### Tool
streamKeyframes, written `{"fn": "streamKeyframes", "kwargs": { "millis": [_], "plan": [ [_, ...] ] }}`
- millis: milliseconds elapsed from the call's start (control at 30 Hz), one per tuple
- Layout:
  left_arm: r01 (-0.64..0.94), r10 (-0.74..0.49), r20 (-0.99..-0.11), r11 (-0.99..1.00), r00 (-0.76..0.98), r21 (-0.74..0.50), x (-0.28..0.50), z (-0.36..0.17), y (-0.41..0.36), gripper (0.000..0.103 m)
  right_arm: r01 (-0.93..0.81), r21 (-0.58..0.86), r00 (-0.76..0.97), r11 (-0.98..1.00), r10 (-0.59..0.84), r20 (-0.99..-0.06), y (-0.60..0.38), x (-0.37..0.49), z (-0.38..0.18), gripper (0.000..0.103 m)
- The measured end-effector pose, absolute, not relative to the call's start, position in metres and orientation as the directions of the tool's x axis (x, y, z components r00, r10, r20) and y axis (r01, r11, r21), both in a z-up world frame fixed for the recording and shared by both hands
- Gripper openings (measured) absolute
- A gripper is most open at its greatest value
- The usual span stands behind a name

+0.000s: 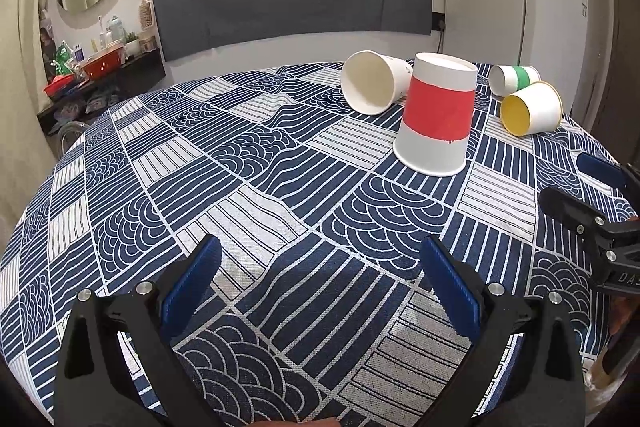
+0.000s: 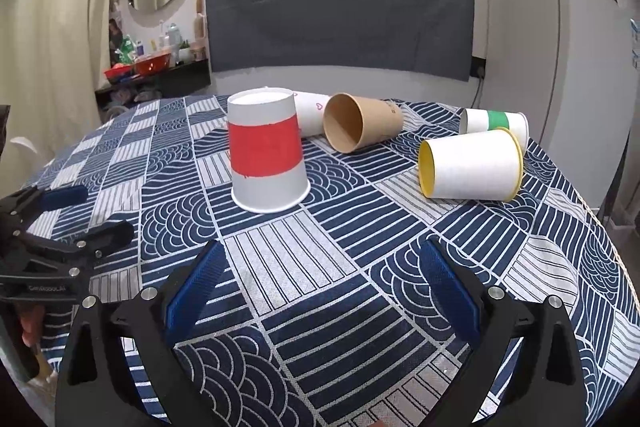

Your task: Flip cup upside down

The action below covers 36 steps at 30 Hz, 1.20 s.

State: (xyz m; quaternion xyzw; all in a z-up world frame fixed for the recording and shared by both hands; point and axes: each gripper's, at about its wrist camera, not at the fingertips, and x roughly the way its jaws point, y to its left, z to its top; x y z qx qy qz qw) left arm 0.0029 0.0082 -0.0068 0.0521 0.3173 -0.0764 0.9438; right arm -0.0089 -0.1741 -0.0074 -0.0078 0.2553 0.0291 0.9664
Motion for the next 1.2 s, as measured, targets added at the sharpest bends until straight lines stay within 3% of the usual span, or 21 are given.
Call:
{"fn": "streamKeyframes", "kwargs": {
  "millis": [1200],
  "plan": [
    [0.210, -0.109, -0.584, 0.972, 0.805, 0.108, -0.003, -0.007, -0.002, 0.097, -0.072, 0.003, 0.872, 0.997, 0.065, -0.485, -0.173, -0.011, -0.007, 0.093]
  ]
}}
